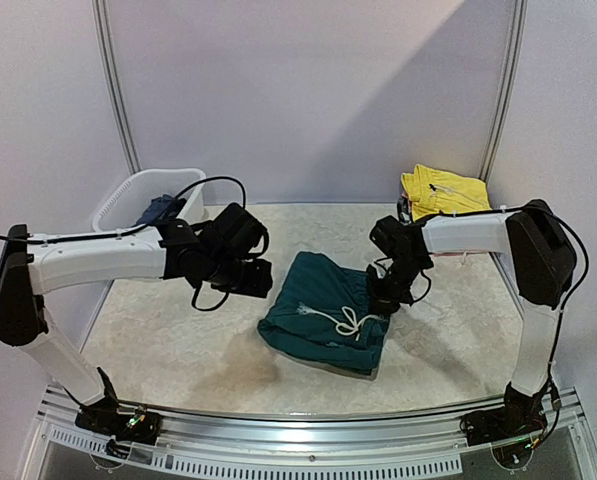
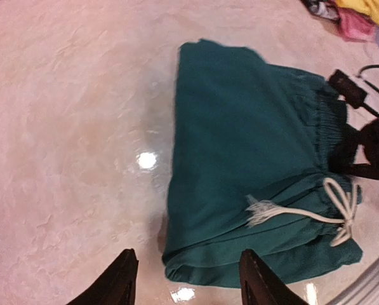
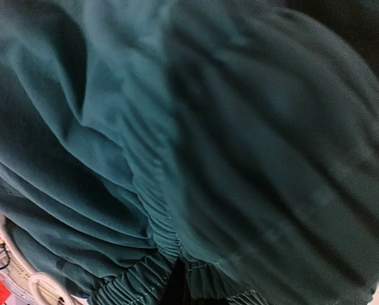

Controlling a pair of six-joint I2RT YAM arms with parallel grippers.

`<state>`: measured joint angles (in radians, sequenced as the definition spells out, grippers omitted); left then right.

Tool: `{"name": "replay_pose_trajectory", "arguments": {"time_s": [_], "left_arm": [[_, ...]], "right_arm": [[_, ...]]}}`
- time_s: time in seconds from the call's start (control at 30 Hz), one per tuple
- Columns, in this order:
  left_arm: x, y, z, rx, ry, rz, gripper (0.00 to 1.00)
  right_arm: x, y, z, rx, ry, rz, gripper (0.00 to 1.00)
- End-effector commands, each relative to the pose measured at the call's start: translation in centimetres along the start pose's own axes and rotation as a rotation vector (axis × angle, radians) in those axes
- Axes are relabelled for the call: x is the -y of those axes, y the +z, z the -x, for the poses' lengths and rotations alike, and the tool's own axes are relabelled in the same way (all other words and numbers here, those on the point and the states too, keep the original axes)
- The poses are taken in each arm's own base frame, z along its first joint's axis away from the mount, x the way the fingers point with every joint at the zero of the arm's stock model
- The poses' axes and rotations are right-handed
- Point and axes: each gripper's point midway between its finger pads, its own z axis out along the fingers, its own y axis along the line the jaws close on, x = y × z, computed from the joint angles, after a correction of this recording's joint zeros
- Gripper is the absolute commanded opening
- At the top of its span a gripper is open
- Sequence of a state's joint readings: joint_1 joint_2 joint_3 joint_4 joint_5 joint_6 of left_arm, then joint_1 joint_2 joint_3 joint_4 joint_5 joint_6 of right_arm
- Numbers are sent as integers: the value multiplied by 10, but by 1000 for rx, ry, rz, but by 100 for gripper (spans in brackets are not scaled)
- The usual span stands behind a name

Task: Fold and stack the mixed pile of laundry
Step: Adjust the square-folded shorts at the center of the board, then rotate the square-folded shorts at the center of the board.

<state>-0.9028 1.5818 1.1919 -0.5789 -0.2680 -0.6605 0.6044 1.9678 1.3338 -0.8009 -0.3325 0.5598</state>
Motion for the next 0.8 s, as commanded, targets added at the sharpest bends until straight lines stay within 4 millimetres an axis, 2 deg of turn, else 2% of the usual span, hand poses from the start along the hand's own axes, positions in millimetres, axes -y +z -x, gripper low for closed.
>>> {"name": "replay_pose_trajectory", "arguments": {"time_s": [0.0, 0.07, 0.13, 0.2, 0.27, 0.37, 0.47, 0.6, 0.77], "left_arm": [[38, -8, 7, -50, 87, -164, 57], [60, -4, 7, -68, 112, -253, 56], [89, -1, 6, -113, 151, -356, 52], [116, 4, -2, -170, 204, -427, 48], [141, 9, -15, -229, 259, -468, 45], [167, 18, -29, -276, 307, -492, 43], [187, 24, -38, -297, 322, -518, 42], [211, 32, -52, -333, 341, -552, 38], [221, 55, -73, -369, 352, -529, 33]], "right_arm": [[-12, 11, -12, -1, 23, 30, 4], [-18, 4, -16, -5, 13, 46, 9], [-22, -9, -20, 3, 9, 57, 14], [-24, -26, -22, 25, -1, 49, 21], [-30, -52, -19, 74, -19, 49, 25], [-32, -81, -6, 137, -18, 54, 34], [-29, -97, 13, 196, 13, 72, 40], [-32, -103, 40, 228, 17, 99, 39], [-44, -77, 60, 172, -19, 147, 27]]}}
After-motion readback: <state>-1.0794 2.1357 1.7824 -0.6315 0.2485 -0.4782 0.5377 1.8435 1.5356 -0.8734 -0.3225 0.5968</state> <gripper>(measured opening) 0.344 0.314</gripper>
